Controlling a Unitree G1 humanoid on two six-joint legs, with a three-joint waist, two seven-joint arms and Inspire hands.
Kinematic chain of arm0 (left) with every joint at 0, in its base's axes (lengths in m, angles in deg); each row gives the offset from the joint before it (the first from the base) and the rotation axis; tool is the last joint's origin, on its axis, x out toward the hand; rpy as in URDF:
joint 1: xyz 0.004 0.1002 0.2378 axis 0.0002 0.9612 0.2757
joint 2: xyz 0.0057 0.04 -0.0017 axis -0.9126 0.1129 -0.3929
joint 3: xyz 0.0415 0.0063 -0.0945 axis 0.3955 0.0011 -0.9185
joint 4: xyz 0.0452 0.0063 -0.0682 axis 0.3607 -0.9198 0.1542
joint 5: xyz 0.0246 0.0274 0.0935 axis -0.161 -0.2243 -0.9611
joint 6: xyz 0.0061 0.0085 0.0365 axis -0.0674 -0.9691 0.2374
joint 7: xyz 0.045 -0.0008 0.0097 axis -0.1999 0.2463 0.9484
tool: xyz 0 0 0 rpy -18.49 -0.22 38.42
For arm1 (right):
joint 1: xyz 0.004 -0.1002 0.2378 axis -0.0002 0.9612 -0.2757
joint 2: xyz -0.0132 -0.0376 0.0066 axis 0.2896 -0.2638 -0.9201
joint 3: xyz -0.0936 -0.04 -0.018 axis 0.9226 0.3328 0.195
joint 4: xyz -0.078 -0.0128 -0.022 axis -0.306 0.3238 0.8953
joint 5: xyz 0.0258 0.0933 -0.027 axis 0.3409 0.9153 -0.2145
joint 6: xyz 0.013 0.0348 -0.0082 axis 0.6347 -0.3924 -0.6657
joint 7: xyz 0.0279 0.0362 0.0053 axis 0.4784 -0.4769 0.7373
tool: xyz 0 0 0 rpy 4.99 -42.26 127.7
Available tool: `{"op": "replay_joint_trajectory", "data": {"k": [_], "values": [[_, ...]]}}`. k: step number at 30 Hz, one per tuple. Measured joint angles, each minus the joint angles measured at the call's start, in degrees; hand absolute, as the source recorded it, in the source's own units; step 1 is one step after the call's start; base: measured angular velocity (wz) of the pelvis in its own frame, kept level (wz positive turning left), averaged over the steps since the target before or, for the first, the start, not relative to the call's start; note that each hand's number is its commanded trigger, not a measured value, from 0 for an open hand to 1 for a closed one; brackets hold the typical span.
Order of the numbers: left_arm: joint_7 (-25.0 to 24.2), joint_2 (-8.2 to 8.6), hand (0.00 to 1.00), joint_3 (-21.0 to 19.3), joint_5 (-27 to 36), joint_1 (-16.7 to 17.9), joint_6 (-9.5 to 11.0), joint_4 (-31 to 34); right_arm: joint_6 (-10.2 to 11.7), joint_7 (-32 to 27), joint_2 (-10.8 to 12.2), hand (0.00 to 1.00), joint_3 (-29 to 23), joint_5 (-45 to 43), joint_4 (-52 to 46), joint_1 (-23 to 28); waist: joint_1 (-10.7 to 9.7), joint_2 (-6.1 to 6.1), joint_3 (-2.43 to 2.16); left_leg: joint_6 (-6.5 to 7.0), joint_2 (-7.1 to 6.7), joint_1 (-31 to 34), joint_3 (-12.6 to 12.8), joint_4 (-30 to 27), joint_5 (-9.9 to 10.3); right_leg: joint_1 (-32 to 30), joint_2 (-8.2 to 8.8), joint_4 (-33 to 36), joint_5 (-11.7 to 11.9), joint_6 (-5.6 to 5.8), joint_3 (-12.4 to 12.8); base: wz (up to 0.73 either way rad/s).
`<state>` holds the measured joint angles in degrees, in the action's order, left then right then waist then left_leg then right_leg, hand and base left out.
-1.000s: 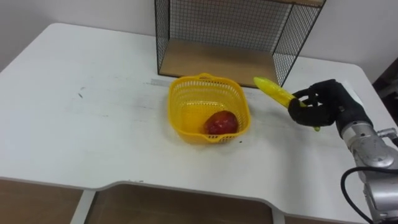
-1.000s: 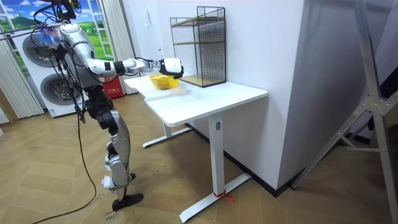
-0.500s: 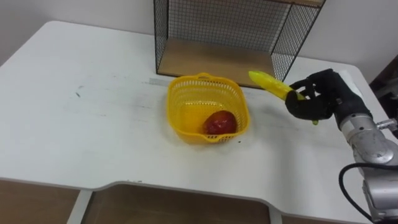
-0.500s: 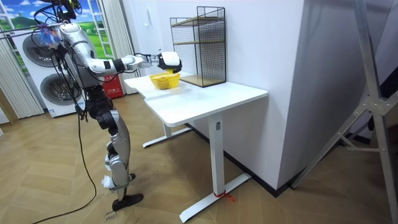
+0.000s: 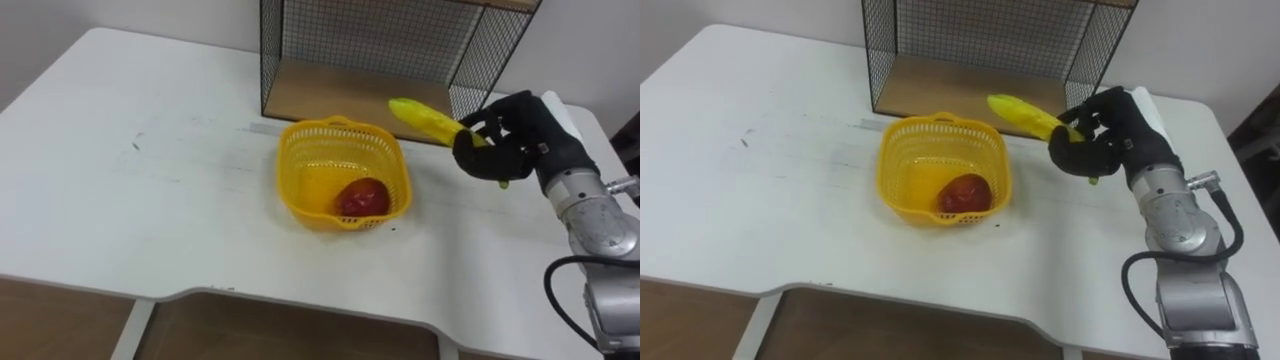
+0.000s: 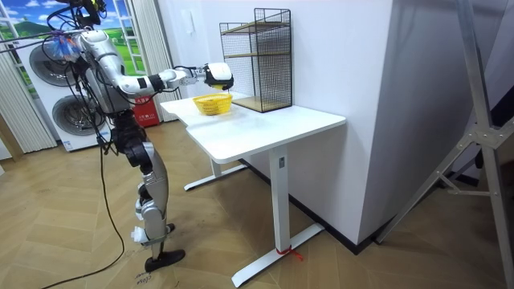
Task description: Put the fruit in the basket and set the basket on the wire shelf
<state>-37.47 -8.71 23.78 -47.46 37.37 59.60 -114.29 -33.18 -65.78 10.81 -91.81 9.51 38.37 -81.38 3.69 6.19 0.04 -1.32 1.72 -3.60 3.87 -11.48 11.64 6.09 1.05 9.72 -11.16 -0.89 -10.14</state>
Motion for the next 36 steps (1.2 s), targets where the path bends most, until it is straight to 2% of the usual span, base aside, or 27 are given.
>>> {"op": "replay_joint_trajectory", "data": {"k": [4, 9, 15, 22, 26, 32, 33, 34, 36], "values": [[0.38, 0.0, 0.0, 0.24, 0.01, -0.22, -0.02, 0.11, -0.12, 0.63, 0.21, 1.0, 0.23, 0.42, -1.48, 0.0, 0.19, -0.05, 0.02, 0.0, 0.01, 0.17, 0.0, 0.15, 0.0, -0.21, -0.01, 0.06, 0.0, 0.0, -0.01, 0.0], [0.48, -0.02, 0.0, 0.49, 0.04, -0.65, -0.02, 0.25, -0.17, 2.51, 0.42, 1.0, 3.66, 0.03, -3.9, -0.01, 0.48, 0.37, -0.1, 0.0, 0.02, -0.07, 0.0, 0.16, 0.0, -0.31, -0.03, 0.12, 0.01, 0.0, 0.13, 0.0], [0.13, -0.03, 0.0, 0.47, 0.05, -1.61, -0.06, 0.23, -1.93, 5.35, 1.8, 1.0, 6.41, -2.09, -4.07, -0.03, 1.4, 0.96, 0.12, 0.0, 0.07, 0.23, -0.1, -0.11, 0.0, -0.35, -0.04, 0.59, 0.01, -0.01, -0.15, 0.0], [-0.21, -0.08, 0.0, 0.57, 0.11, -2.45, -0.14, 0.15, -2.54, 8.99, 2.51, 1.0, 6.82, -5.09, -4.19, -0.08, 1.75, 0.54, 0.4, 0.24, 0.07, 2.15, -0.88, -1.82, 0.22, -1.23, 0.04, 1.13, 0.06, -0.02, -0.82, 0.06], [-0.49, -0.03, 0.0, 2.4, 0.07, -2.53, -0.44, 0.1, -3.74, 10.17, 2.53, 1.0, 6.91, -5.75, -5.92, -0.07, 2.44, 0.17, 0.61, 0.24, 0.09, 2.43, -0.91, -2.01, 0.23, -1.4, 0.02, 1.12, 0.1, -0.06, -0.97, 0.0], [-0.65, -0.02, 0.0, 2.82, 0.07, -2.56, -0.54, 0.09, -3.77, 10.76, 3.71, 1.0, 7.11, -6.36, -6.23, -0.09, 2.88, -0.32, 0.65, 0.24, 0.08, 2.48, -1.06, -2.01, 0.23, -1.35, 0.04, 1.11, 0.1, -0.05, -1.18, 0.0], [-0.65, -0.01, 0.0, 2.98, 0.07, -2.58, -0.57, 0.1, -3.77, 10.8, 3.72, 0.52, 7.42, -6.35, -6.23, -0.1, 2.87, -0.5, 0.7, 0.24, 0.08, 2.5, -1.06, -2.02, 0.23, -1.35, 0.03, 1.12, 0.11, -0.05, -1.16, 0.0], [-0.65, -0.01, 0.0, 3.24, 0.06, -2.58, -0.63, 0.1, -3.8, 10.81, 3.72, 0.0, 7.64, -6.35, -6.23, -0.1, 2.85, -0.58, 0.67, 0.24, 0.08, 2.5, -1.06, -2.04, 0.23, -1.36, 0.03, 1.13, 0.12, -0.05, -1.15, 0.0], [-0.66, 0.17, 0.0, 3.89, 0.05, -2.73, -0.92, 0.1, -3.86, 10.9, 3.73, 0.0, 8.83, -6.37, -6.23, -0.09, 2.82, -1.13, 0.48, 0.24, 0.07, 2.46, -1.05, -2.01, 0.23, -1.33, 0.06, 1.16, 0.14, -0.04, -1.27, 0.0]]}}
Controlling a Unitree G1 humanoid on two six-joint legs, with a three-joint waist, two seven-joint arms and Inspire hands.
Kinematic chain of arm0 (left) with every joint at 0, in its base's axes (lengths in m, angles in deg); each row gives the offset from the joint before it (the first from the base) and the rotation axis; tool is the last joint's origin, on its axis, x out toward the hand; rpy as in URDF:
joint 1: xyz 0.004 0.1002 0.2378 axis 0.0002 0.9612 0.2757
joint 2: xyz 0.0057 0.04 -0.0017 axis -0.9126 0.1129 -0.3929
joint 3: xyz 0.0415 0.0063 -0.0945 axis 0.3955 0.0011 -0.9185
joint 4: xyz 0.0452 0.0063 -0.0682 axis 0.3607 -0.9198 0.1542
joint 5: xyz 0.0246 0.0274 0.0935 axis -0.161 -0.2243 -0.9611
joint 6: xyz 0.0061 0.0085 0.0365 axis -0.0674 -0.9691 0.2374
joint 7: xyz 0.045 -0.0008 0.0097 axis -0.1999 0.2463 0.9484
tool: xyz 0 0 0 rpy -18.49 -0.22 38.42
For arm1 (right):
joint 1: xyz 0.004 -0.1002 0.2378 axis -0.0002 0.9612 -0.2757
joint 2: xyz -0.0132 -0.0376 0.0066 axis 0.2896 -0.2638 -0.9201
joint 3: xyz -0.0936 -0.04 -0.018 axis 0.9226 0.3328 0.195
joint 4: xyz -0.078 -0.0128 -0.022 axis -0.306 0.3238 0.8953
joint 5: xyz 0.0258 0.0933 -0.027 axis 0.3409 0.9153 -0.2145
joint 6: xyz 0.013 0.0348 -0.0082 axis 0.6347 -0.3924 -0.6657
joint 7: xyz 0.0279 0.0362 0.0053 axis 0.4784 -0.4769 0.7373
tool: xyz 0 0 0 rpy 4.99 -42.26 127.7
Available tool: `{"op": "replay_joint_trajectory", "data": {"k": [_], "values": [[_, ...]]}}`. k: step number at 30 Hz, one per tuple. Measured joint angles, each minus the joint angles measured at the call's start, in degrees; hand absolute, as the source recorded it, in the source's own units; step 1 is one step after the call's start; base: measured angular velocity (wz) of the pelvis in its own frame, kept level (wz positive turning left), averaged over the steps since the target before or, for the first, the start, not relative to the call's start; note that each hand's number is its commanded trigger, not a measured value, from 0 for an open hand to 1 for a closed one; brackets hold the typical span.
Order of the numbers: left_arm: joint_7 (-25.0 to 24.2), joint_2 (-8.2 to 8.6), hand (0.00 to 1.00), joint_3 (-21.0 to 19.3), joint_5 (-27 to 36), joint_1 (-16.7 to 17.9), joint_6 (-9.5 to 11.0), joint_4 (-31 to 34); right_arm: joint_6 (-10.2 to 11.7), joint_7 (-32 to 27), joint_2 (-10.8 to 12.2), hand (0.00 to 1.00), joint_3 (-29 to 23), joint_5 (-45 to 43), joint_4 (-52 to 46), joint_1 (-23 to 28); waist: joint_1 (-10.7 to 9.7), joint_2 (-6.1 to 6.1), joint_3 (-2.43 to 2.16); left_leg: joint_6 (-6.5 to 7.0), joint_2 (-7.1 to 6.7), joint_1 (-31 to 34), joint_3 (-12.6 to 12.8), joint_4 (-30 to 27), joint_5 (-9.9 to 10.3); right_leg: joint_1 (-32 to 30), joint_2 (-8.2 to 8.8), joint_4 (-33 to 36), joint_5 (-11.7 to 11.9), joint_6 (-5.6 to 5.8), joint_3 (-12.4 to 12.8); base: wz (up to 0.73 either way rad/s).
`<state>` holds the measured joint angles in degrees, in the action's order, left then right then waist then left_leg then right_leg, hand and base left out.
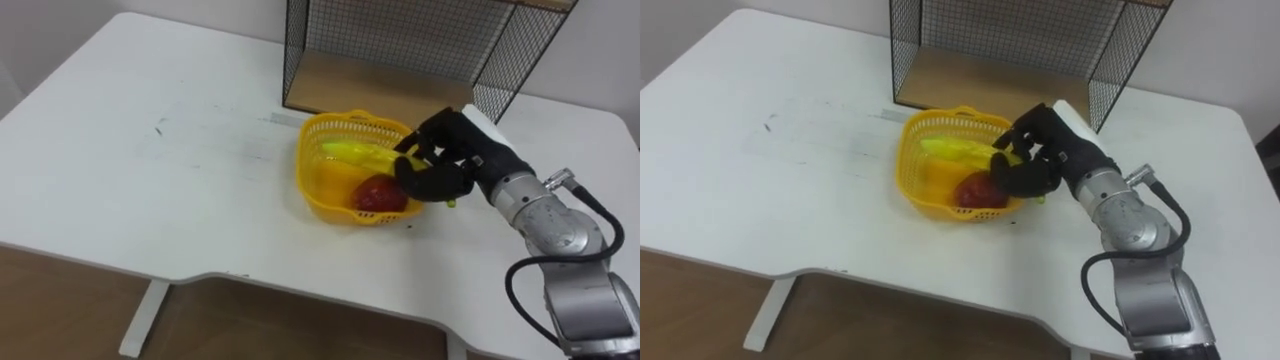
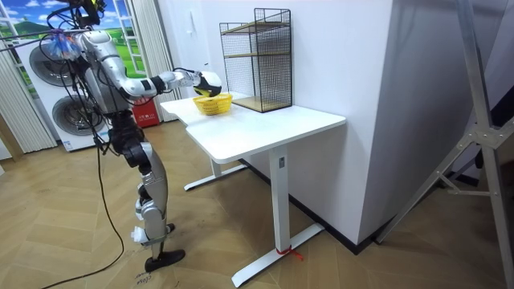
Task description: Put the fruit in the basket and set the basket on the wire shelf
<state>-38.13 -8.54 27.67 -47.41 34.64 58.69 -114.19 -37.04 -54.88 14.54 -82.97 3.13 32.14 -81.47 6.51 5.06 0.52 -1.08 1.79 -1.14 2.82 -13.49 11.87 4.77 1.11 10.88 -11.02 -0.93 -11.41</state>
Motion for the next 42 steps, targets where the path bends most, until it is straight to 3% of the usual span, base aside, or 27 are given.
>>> {"op": "replay_joint_trajectory", "data": {"k": [4, 11, 26, 33, 36, 42], "values": [[0.11, 0.02, 0.0, -0.02, -0.04, -0.88, 0.02, -0.01, 0.0, 0.27, 0.69, 0.0, 0.35, 0.09, 0.0, 0.0, 0.06, -0.24, 0.03, 0.0, 0.0, -0.08, -0.04, 0.08, -0.03, 0.05, -0.01, 0.04, 0.0, -0.01, 0.17, 0.0], [0.45, 0.02, 0.0, 0.12, 0.0, -1.81, 0.51, 0.25, 0.09, -0.54, 1.13, 0.0, 0.68, 0.25, 0.0, 0.0, 0.05, 0.79, -0.48, 0.02, -0.1, -0.15, -0.11, 0.16, -0.03, 0.15, 0.06, -0.04, 0.01, 0.0, 0.17, 0.0], [0.54, -0.11, 0.0, 1.09, 0.75, -2.14, 1.41, 0.25, 0.11, -0.53, 1.19, 0.0, 0.7, 0.19, -0.03, 0.01, -0.27, 0.67, -0.17, 0.05, -0.25, -0.1, -0.3, 0.48, -0.04, 0.07, 0.25, -0.21, 0.05, 0.08, -0.44, 0.0], [0.76, -0.08, 0.0, 1.01, 4.15, -1.9, 1.93, 0.09, 0.11, -0.68, 1.17, 0.0, 0.59, 0.36, -0.01, 0.27, -0.66, -0.01, 0.23, 0.07, -0.32, -0.08, -0.36, 0.29, -0.05, 0.13, 0.32, -0.15, 0.11, 0.17, -0.37, 0.0], [1.84, -0.08, 0.0, 0.86, 5.44, -0.89, 2.25, -0.44, 0.12, -1.72, 1.17, 0.0, 0.6, 1.43, -0.03, 0.7, -1.38, -0.04, 0.15, 0.1, -0.34, -0.04, -0.56, 0.46, -0.06, 0.18, 0.32, -0.15, 0.11, 0.18, -0.43, 0.03], [2.25, -0.08, 0.0, -0.24, 7.12, 1.88, 2.24, -1.06, 0.12, -4.51, 1.16, 0.0, -0.12, 2.65, -0.04, 1.11, -2.1, 0.37, -0.45, 0.14, -0.37, -0.48, -0.57, 0.6, -0.09, 0.48, 0.35, -0.19, 0.11, 0.18, -0.34, 0.0]]}}
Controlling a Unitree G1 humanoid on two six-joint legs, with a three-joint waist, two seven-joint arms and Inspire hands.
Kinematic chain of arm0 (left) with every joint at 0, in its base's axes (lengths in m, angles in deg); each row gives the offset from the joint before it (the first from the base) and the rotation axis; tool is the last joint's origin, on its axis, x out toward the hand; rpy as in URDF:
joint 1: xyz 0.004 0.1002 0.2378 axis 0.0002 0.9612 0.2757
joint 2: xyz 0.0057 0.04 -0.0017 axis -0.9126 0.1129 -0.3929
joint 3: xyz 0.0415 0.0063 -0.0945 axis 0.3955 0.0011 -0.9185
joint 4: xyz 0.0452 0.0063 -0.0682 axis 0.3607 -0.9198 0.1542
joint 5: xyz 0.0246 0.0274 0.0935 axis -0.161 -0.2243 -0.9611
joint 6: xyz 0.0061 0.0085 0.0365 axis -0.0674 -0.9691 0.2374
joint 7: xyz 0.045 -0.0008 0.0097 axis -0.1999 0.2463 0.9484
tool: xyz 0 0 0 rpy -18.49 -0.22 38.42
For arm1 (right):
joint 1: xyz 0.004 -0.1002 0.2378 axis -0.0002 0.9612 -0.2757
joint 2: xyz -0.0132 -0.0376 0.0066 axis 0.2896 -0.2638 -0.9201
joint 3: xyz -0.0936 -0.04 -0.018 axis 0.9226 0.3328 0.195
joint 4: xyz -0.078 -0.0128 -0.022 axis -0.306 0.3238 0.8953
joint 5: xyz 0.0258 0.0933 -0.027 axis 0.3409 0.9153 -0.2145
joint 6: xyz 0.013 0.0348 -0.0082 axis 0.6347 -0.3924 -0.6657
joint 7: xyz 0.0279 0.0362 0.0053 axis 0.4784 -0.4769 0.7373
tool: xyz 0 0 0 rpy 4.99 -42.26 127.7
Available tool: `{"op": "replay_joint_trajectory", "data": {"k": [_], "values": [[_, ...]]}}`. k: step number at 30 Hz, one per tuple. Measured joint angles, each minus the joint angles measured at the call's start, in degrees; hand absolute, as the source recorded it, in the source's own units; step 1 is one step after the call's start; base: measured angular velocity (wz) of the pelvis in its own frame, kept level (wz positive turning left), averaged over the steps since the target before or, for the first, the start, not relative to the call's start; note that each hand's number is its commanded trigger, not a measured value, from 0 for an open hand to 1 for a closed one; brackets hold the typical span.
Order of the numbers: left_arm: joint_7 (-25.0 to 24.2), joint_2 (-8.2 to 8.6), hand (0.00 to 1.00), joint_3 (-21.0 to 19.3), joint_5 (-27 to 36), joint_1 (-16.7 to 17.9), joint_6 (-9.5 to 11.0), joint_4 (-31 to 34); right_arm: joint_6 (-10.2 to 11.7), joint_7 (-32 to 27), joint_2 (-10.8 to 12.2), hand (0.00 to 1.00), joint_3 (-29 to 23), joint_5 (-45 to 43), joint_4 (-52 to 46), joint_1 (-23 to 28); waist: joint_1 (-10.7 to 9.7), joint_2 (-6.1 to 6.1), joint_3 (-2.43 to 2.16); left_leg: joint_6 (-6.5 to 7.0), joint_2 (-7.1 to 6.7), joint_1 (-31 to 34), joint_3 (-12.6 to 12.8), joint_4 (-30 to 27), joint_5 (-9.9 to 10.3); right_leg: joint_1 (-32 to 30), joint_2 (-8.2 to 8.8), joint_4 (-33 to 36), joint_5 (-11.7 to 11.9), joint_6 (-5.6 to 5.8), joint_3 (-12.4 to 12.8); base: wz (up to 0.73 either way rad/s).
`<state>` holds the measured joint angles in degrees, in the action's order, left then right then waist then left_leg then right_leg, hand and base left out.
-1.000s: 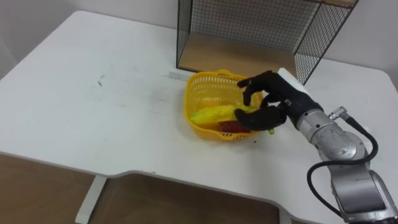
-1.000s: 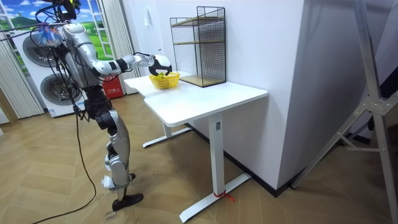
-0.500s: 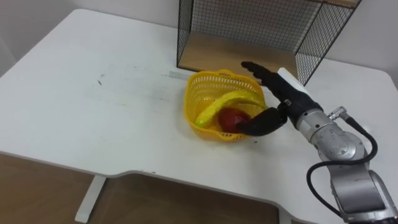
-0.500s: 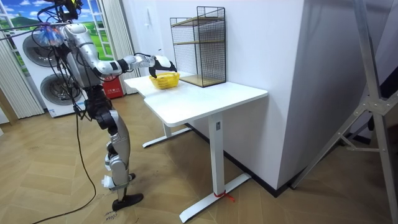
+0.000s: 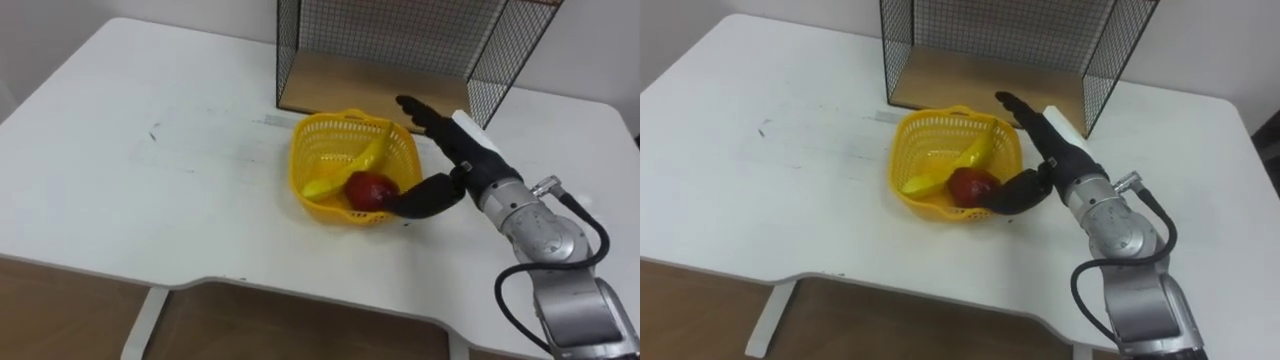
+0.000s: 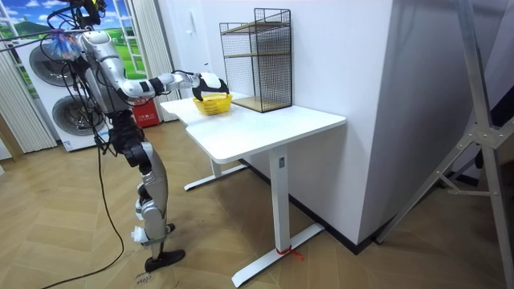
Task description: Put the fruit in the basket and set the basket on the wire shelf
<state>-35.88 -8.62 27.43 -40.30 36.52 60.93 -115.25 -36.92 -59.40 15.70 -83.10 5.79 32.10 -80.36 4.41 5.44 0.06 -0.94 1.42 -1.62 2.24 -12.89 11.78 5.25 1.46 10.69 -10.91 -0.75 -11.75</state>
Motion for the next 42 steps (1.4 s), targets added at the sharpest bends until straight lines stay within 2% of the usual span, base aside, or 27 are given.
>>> {"op": "replay_joint_trajectory", "data": {"k": [5, 7, 11, 13, 16, 17, 20, 22, 25, 27, 29, 33, 38, 39, 42], "values": [[1.16, 0.03, 0.0, -0.03, 1.96, 1.77, -0.02, -0.05, 0.03, -3.39, 0.0, 0.0, -0.03, 5.78, -0.02, 0.06, -0.58, -0.27, -0.08, 0.01, -0.06, -0.83, -0.01, 0.17, 0.0, 0.77, 0.05, -0.03, 0.01, 0.03, 0.03, 0.0], [1.63, 0.04, 0.0, -0.08, 2.41, 2.27, -0.02, -0.04, 0.05, -5.21, -0.01, 0.0, -0.08, 8.35, -0.01, 0.08, -0.79, -0.49, -0.25, 0.01, -0.05, -0.88, -0.02, 0.29, 0.0, 0.91, 0.03, -0.03, 0.01, 0.03, 0.06, 0.0], [4.19, 0.05, 0.0, -2.07, 8.7, 3.09, 0.44, 0.13, 2.01, -9.75, -0.25, 0.0, -1.94, 13.09, 0.68, 2.32, -1.06, -0.93, -0.41, 0.02, -0.07, -1.16, -0.46, -0.03, 0.0, 1.49, 0.06, -0.07, 0.02, 0.04, -0.25, 0.05], [5.88, 0.06, 0.0, -2.9, 12.46, 3.32, 0.57, 0.12, 2.02, -11.97, -0.35, 0.0, -3.12, 14.38, 0.69, 4.14, -1.2, -1.34, -0.35, 0.06, -0.12, -1.09, -0.8, -0.33, 0.04, 1.67, 0.11, -0.07, 0.03, 0.05, -0.79, 0.07], [8.44, 0.34, 0.0, -6.61, 17.08, 3.46, 0.59, 0.08, 2.01, -14.84, -0.36, 0.0, -5.96, 16.42, 0.8, 6.31, -1.33, -2.47, -0.1, 0.1, -0.13, -0.84, -0.85, -0.72, 0.07, 1.62, 0.1, -0.05, 0.03, 0.07, -0.46, 0.0], [9.84, 0.41, 0.0, -9.05, 19.66, 3.69, 0.7, 0.1, 2.0, -16.27, -0.42, 0.0, -7.12, 17.15, 0.78, 7.1, -1.01, -2.61, -0.3, 0.12, -0.12, -1.0, -0.47, -0.49, 0.03, 1.45, 0.1, -0.05, -0.05, 0.16, 0.13, -0.12], [14.92, 0.33, 0.0, -15.66, 24.03, 4.13, 1.16, 1.4, 2.08, -20.48, -0.46, 0.0, -9.6, 18.22, 0.65, 9.98, -1.18, -3.22, -0.41, 0.28, -0.25, -1.1, -0.16, 0.34, -0.36, 1.2, 0.19, -0.23, -0.06, 0.19, 0.32, -0.05], [18.38, 0.5, 0.0, -18.48, 26.23, 5.08, 1.37, 4.28, 2.08, -22.95, -0.42, 0.0, -11.08, 19.12, 0.65, 12.38, -1.06, -3.03, -0.61, 0.34, -0.36, -1.21, -0.17, 0.77, -0.4, 1.2, 0.25, -0.36, -0.04, 0.26, 0.31, 0.0], [26.47, 0.67, 0.0, -23.03, 30.82, 5.31, 2.46, 11.02, 2.08, -27.77, -0.44, 0.0, -13.71, 22.05, 0.66, 14.7, -1.12, -3.09, -0.65, 0.43, -0.52, -1.33, -0.17, 1.24, -0.57, 0.72, 0.38, -0.76, -0.01, 0.37, 0.19, 0.0], [30.88, 0.63, 0.0, -24.17, 32.4, 4.9, 3.9, 13.97, 2.13, -30.35, -0.44, 0.0, -14.52, 22.15, 0.66, 14.74, -1.05, -3.18, -0.7, 0.44, -0.54, -1.05, -0.17, 1.33, -0.57, 0.72, 0.39, -0.8, -0.03, 0.4, 0.24, 0.0], [34.38, 0.66, 0.0, -24.72, 33.47, 4.55, 4.48, 17.14, 2.17, -31.96, -0.43, 0.0, -14.88, 22.12, 0.66, 15.01, -1.19, -3.27, -0.74, 0.44, -0.61, -1.05, -0.41, 1.5, -0.57, 0.78, 0.43, -0.91, -0.02, 0.42, 0.13, 0.02], [41.8, 0.87, 0.0, -24.81, 33.42, 3.58, 5.15, 29.03, 2.74, -34.21, -0.08, 0.0, -15.8, 21.8, 1.35, 16.21, -1.15, -3.34, -0.68, 0.44, -0.67, -1.54, -0.81, 1.47, -0.56, 0.99, 0.45, -0.88, 0.0, 0.46, 0.18, 0.03], [47.41, 1.14, 0.0, -24.95, 32.29, 3.44, 7.37, 43.63, 3.32, -34.2, 0.15, 0.0, -15.94, 23.45, 1.35, 17.63, -0.81, -3.64, -0.48, 0.47, -0.66, -2.02, -0.72, 1.64, -0.54, 1.18, 0.48, -0.69, 0.0, 0.48, 0.54, -0.04], [48.17, 1.14, 0.0, -24.91, 31.23, 3.33, 8.5, 46.43, 3.71, -34.18, 0.15, 0.0, -15.95, 23.92, 1.37, 17.63, -0.87, -3.75, -0.44, 0.47, -0.64, -2.04, -0.67, 1.7, -0.54, 1.31, 0.47, -0.66, -0.01, 0.48, 0.58, 0.0], [48.75, 1.15, 0.0, -24.86, 27.53, 3.3, 9.65, 52.29, 5.83, -34.08, 0.51, 0.0, -16.29, 24.05, 2.37, 17.62, -1.02, -4.03, -0.25, 0.46, -0.64, -1.96, -0.68, 1.9, -0.54, 1.4, 0.43, -0.94, -0.01, 0.48, 0.62, 0.0]]}}
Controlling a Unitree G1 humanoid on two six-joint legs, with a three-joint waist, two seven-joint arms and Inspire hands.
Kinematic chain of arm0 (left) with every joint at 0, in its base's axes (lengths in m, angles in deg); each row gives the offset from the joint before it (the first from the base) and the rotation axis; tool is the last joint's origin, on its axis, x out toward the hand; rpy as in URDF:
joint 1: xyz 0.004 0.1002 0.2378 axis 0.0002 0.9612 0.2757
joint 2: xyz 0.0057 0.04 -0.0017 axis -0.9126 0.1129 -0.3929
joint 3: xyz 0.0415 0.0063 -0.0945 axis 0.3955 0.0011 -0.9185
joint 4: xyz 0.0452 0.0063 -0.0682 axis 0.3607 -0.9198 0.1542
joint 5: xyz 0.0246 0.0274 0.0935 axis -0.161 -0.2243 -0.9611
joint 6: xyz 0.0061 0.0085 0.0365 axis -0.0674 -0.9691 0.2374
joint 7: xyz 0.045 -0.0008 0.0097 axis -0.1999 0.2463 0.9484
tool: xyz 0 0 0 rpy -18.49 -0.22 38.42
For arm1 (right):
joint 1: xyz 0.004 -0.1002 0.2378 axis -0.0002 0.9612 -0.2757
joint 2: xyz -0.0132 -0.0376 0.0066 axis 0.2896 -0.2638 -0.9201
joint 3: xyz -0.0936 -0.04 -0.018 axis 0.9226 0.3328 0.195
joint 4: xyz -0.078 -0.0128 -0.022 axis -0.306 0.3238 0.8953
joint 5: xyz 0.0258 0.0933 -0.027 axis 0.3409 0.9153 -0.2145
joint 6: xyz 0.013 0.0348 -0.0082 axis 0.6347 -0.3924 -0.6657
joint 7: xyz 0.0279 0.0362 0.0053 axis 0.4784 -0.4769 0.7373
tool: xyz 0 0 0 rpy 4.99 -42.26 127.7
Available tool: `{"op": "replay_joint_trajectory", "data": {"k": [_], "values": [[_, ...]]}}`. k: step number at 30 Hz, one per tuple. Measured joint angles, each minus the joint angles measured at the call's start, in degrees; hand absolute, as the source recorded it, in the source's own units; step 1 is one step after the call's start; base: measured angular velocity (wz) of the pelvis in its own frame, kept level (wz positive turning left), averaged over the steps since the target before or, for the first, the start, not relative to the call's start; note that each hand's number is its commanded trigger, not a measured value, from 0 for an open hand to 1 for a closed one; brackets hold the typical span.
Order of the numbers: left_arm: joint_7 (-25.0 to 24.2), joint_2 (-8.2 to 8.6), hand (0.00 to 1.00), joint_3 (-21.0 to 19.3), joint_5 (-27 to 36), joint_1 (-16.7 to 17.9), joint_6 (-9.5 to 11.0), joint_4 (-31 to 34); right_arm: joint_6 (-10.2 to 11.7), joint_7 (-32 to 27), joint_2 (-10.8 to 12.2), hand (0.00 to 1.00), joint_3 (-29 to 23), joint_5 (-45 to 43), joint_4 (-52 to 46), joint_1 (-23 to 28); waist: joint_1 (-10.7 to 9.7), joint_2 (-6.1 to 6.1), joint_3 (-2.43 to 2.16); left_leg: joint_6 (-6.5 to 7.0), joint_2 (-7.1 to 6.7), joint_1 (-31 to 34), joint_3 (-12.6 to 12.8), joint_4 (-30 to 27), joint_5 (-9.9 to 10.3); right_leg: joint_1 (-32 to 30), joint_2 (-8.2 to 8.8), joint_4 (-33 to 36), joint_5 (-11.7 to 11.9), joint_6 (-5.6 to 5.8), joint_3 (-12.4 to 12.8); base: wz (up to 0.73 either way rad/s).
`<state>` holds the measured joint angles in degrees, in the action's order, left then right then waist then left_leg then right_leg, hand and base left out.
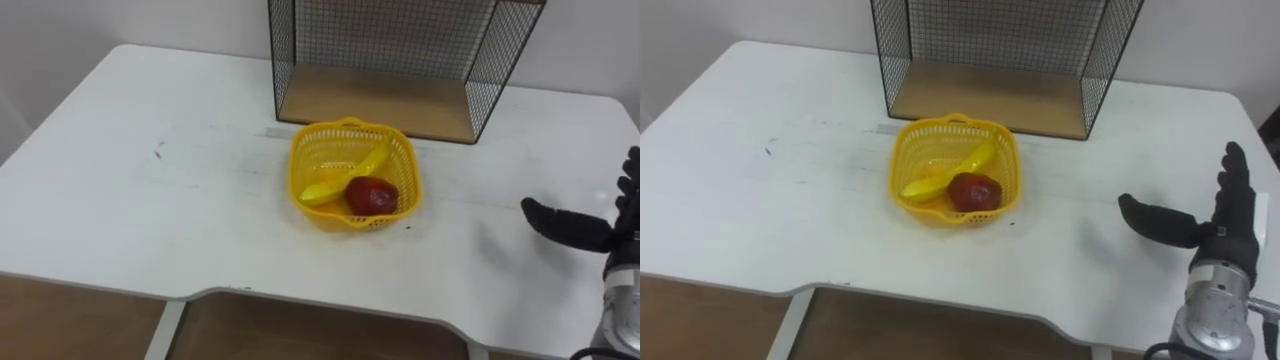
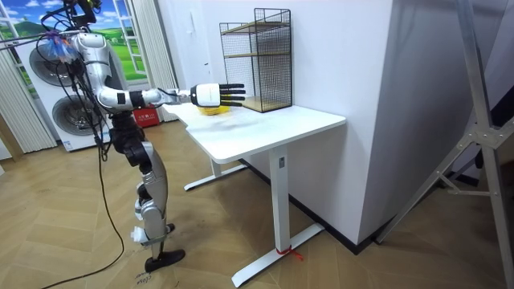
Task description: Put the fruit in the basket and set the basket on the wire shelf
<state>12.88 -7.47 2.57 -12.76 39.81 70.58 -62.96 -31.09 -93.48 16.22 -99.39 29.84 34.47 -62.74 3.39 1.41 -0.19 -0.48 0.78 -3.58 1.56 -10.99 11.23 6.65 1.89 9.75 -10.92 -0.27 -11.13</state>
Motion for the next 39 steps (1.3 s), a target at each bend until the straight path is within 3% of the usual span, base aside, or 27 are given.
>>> {"op": "replay_joint_trajectory", "data": {"k": [7, 11, 16, 21, 27, 31, 33, 39], "values": [[-0.61, 0.5, 0.0, 0.77, -3.72, -0.06, 1.47, 12.15, 2.73, 0.25, 0.91, 0.0, 0.16, 0.85, 0.06, 0.15, -0.15, 0.01, -0.09, 0.03, -0.1, 0.32, 0.03, -0.3, -0.01, -0.64, 0.02, -0.09, 0.03, 0.07, 0.0, 0.0], [-4.1, 0.59, 0.0, 3.59, -3.46, -1.39, 2.93, 16.92, 3.13, 3.1, 1.69, 0.0, 0.68, 2.04, 0.0, 0.15, -0.17, -0.13, -0.11, 0.03, -0.13, 0.46, -0.24, -0.4, -0.02, -0.53, 0.02, -0.04, 0.04, 0.07, -0.35, 0.03], [-10.48, 0.57, 0.0, 9.73, -2.24, -2.93, 3.89, 16.98, 3.74, 5.4, 1.93, 0.0, 1.87, 4.92, -0.79, 0.13, -0.19, -0.71, 0.37, 0.04, -0.2, 0.23, -0.01, -0.45, -0.01, -0.2, 0.09, -0.05, 0.05, 0.09, -0.09, 0.0], [-20.83, 0.65, 0.0, 17.74, 8.43, -3.18, 3.67, 15.69, 4.28, 8.43, 2.71, 0.0, 6.38, 9.39, -0.62, -0.03, -1.53, -0.77, 0.47, 0.06, -0.2, 0.67, -0.04, -0.62, -0.03, -0.58, 0.06, -0.03, 0.04, 0.11, -0.04, 0.0], [-32.82, 0.9, 0.0, 23.06, 15.07, -4.35, 2.59, 11.49, 4.28, 12.28, 5.42, 0.0, 7.61, 14.92, 0.02, -0.29, -2.05, -0.83, 0.56, 0.1, -0.17, 0.93, 0.69, -0.66, -0.05, -1.11, 0.05, 0.03, 0.08, 0.16, 0.85, -0.07], [-38.45, 1.51, 0.0, 24.83, 16.24, -4.43, 2.58, 11.37, 4.28, 14.64, 6.32, 0.0, 8.01, 17.54, 0.07, -0.45, -2.62, -0.85, 0.6, 0.1, -0.15, 0.76, 0.72, -0.44, -0.05, -1.08, 0.02, -0.02, 0.07, 0.16, 0.95, 0.0], [-40.93, 1.51, 0.0, 25.78, 17.05, -4.46, 2.09, 11.38, 4.28, 15.4, 7.2, 0.0, 9.09, 20.16, 0.73, -1.34, -3.3, -0.86, 0.87, 0.1, -0.11, 0.47, 0.81, -0.39, -0.05, -0.9, 0.0, -0.02, 0.07, 0.16, 1.01, 0.0], [-44.59, 1.72, 0.0, 26.73, 17.25, -4.98, 1.09, 11.08, 4.27, 17.85, 7.99, 0.0, 11.92, 25.55, 2.34, -2.58, -3.38, -0.53, 1.2, 0.1, 0.03, 0.25, 1.31, -0.38, -0.05, -0.97, -0.12, 0.26, 0.09, 0.15, 1.65, -0.04]]}}
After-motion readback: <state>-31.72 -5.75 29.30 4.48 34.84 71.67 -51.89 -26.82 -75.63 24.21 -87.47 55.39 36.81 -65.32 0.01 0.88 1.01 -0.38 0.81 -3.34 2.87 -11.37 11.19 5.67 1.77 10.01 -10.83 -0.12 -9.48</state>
